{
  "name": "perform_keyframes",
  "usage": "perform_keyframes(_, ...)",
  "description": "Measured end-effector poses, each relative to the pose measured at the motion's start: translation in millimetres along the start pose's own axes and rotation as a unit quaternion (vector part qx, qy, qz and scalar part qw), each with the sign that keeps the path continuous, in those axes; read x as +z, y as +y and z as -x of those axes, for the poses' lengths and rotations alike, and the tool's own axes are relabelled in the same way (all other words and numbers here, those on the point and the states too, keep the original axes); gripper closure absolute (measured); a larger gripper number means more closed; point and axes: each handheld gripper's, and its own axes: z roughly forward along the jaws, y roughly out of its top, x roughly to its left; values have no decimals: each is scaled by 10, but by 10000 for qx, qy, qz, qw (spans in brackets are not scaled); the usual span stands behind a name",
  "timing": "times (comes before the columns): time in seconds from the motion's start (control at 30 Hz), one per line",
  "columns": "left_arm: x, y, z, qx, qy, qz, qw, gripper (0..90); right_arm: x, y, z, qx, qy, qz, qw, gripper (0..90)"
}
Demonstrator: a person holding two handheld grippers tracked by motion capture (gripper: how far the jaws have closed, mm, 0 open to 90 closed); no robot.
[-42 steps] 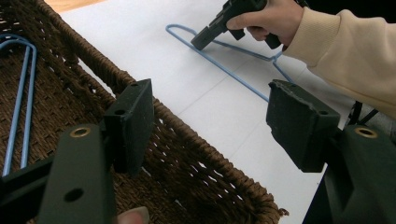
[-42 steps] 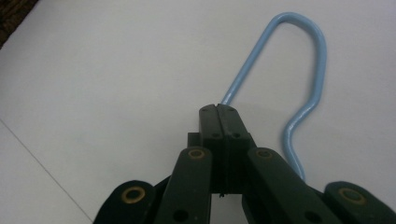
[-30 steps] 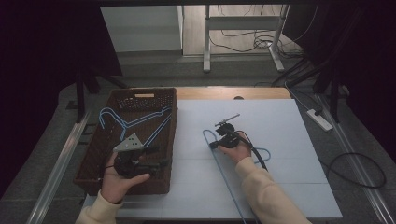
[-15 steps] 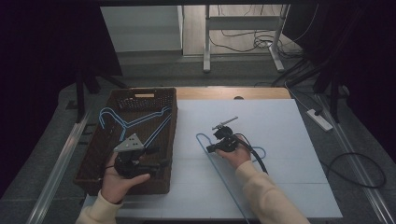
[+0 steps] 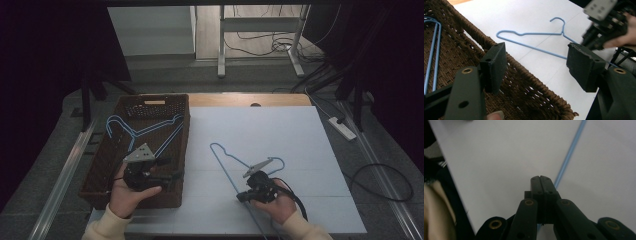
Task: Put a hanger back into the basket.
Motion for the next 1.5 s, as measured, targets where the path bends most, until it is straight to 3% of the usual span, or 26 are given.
perform_keyframes(0.17, -3, 1, -3, 1, 3, 4, 10000, 331, 0, -161, -119, -103, -154, -237, 9995, 900)
perform_keyframes(0.33, -14, 5, 0, -6, 8, 23, 10000, 331, -31, -219, -117, -44, -243, -236, 9994, 900)
perform_keyframes(0.5, -11, 2, -1, -7, 2, 15, 10000, 331, -98, -261, -124, -112, -497, -330, 9982, 900)
perform_keyframes(0.57, -13, 2, -2, -8, 6, 18, 10000, 331, -190, -298, -53, -66, -692, -355, 9969, 900)
perform_keyframes(0.6, -14, 3, 0, -8, 7, 19, 10000, 331, -216, -323, -5, -128, -938, -460, 9944, 900)
perform_keyframes(0.67, -16, 4, 1, -6, 13, 22, 10000, 331, -278, -402, 138, 152, -800, -366, 9960, 900)
perform_keyframes(0.7, -16, 4, 1, -6, 13, 22, 10000, 331, -278, -402, 138, 152, -800, -366, 9960, 900)
perform_keyframes(0.73, -15, 5, -3, -5, 16, 21, 10000, 331, -320, -432, 179, 180, -964, -310, 9947, 900)
perform_keyframes(0.8, -9, 8, -6, -8, 27, 15, 10000, 331, -421, -445, 213, 340, -809, -41, 9961, 900)
perform_keyframes(0.83, -6, 9, -6, -9, 29, 14, 10000, 331, -421, -445, 213, 340, -809, -41, 9961, 900)
perform_keyframes(0.93, 5, 8, -4, -15, 31, -5, 10000, 331, -395, -405, 117, 203, -637, -14, 9978, 900)
perform_keyframes(1.0, 7, 4, -8, -11, 16, -14, 10000, 331, -307, -356, -20, -21, -457, -72, 9989, 900)
perform_keyframes(1.07, 3, 5, -5, -16, 13, 0, 10000, 331, -238, -341, -102, -104, -432, -169, 9989, 900)
perform_keyframes(1.17, -9, 7, -5, -13, 12, 18, 10000, 331, -182, -344, -165, -161, -517, -281, 9981, 900)
perform_keyframes(1.23, -14, 6, -7, -14, 10, 23, 10000, 331, -167, -359, -180, -194, -696, -383, 9967, 900)
perform_keyframes(1.3, -14, 5, -7, -14, 12, 22, 10000, 331, -168, -378, -192, -181, -707, -397, 9965, 900)
perform_keyframes(1.5, -9, 9, 1, -3, 7, 17, 10000, 331, -185, -420, -242, -312, -1049, -494, 9928, 900)
